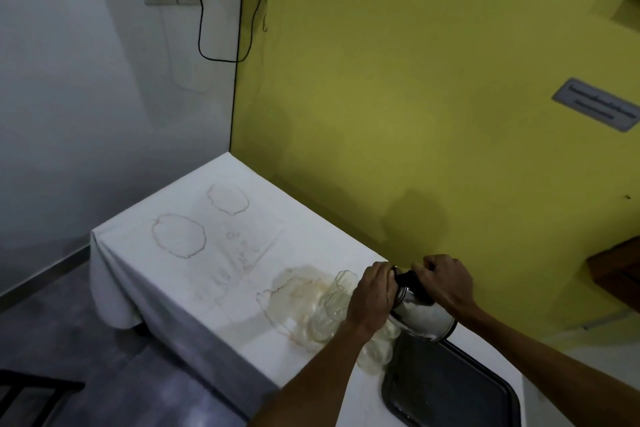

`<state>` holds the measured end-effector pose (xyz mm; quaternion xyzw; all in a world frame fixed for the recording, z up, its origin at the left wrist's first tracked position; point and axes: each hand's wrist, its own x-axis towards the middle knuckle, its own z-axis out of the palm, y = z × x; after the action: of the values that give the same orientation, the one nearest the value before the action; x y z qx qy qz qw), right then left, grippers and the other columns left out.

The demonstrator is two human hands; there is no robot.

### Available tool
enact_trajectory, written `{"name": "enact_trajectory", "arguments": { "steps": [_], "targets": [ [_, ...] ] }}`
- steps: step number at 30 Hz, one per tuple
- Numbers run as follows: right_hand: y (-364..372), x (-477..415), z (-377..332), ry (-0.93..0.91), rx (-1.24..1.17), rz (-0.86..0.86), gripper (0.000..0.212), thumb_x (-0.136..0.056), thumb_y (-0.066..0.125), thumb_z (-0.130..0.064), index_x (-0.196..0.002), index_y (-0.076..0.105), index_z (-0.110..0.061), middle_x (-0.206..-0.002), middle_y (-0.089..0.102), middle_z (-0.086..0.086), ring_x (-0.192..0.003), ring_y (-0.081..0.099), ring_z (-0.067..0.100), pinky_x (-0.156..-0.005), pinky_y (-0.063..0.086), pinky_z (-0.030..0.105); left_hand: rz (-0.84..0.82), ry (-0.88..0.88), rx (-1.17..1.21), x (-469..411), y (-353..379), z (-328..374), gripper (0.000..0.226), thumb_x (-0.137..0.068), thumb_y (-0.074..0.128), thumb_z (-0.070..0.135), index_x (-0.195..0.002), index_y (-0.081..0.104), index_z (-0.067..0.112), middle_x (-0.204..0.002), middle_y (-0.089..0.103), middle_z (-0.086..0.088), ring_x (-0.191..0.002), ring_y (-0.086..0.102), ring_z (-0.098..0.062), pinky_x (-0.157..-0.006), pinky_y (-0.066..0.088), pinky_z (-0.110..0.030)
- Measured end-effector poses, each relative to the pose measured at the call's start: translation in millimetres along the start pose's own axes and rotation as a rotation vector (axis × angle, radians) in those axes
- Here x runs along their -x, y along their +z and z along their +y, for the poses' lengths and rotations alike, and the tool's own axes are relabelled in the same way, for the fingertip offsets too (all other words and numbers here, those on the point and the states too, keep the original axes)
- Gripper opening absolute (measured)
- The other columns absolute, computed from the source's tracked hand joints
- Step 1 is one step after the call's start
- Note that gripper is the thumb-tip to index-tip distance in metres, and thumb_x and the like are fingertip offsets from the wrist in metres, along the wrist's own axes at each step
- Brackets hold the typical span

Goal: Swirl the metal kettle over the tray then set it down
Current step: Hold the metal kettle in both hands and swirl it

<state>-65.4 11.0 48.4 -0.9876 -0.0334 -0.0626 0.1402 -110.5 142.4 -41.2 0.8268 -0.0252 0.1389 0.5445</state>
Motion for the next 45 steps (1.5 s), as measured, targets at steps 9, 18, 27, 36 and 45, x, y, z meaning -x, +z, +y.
{"name": "enact_trajectory", "arguments": {
  "steps": [9, 18, 27, 36, 45],
  "targets": [
    [2.1, -2.1, 1.7, -0.009, 0.021, -0.020, 0.042, -0.079, 0.059, -0.034, -0.049, 0.049, -0.006, -0.046, 0.041, 0.004, -0.044, 0.041, 0.021, -0.046, 0.032, 0.025, 0.016, 0.002, -0.014, 2.4, 3.0, -4.0, 0.071, -0.098, 0.006, 0.057, -0.120, 0.056, 0.012, -0.116, 0.062, -0.007, -0.104, 0.056, -0.021, -0.085, 0.050, -0.036],
    [-2.7, 0.3, -7.0, -0.040, 0.046, -0.049, 0.043, -0.079, 0.060, -0.030, -0.047, 0.037, -0.014, -0.045, 0.034, 0.004, -0.045, 0.036, 0.023, -0.046, 0.027, 0.025, 0.029, 0.011, -0.032, 5.8, 2.7, -4.0, 0.063, -0.101, 0.011, 0.052, -0.121, 0.056, 0.011, -0.117, 0.062, -0.008, -0.105, 0.056, -0.021, -0.084, 0.050, -0.036],
    [-0.7, -4.6, -3.7, -0.097, 0.074, -0.062, 0.044, -0.085, 0.062, -0.029, -0.049, 0.041, -0.018, -0.047, 0.037, 0.001, -0.043, 0.035, 0.017, -0.048, 0.031, 0.025, 0.081, 0.001, -0.017, 7.9, 3.8, -1.5, 0.070, -0.098, 0.006, 0.055, -0.121, 0.055, 0.012, -0.116, 0.062, -0.008, -0.103, 0.057, -0.021, -0.084, 0.052, -0.036],
    [-3.8, -8.3, -7.4, -0.164, 0.113, -0.029, 0.040, -0.075, 0.051, -0.040, -0.048, 0.031, -0.017, -0.046, 0.032, 0.001, -0.044, 0.036, 0.020, -0.048, 0.031, 0.026, 0.147, 0.026, -0.047, 9.2, 1.6, -0.1, 0.063, -0.101, 0.008, 0.051, -0.119, 0.055, 0.012, -0.114, 0.061, -0.008, -0.101, 0.056, -0.021, -0.080, 0.053, -0.038],
    [-4.3, -8.4, -8.0, -0.202, 0.124, 0.017, 0.042, -0.072, 0.052, -0.039, -0.048, 0.023, -0.019, -0.044, 0.022, 0.000, -0.045, 0.036, 0.025, -0.046, 0.023, 0.024, 0.151, 0.054, -0.073, 11.1, 1.4, -1.3, 0.053, -0.104, 0.016, 0.043, -0.124, 0.054, 0.011, -0.118, 0.060, -0.009, -0.104, 0.056, -0.020, -0.081, 0.055, -0.034]
  ]
}}
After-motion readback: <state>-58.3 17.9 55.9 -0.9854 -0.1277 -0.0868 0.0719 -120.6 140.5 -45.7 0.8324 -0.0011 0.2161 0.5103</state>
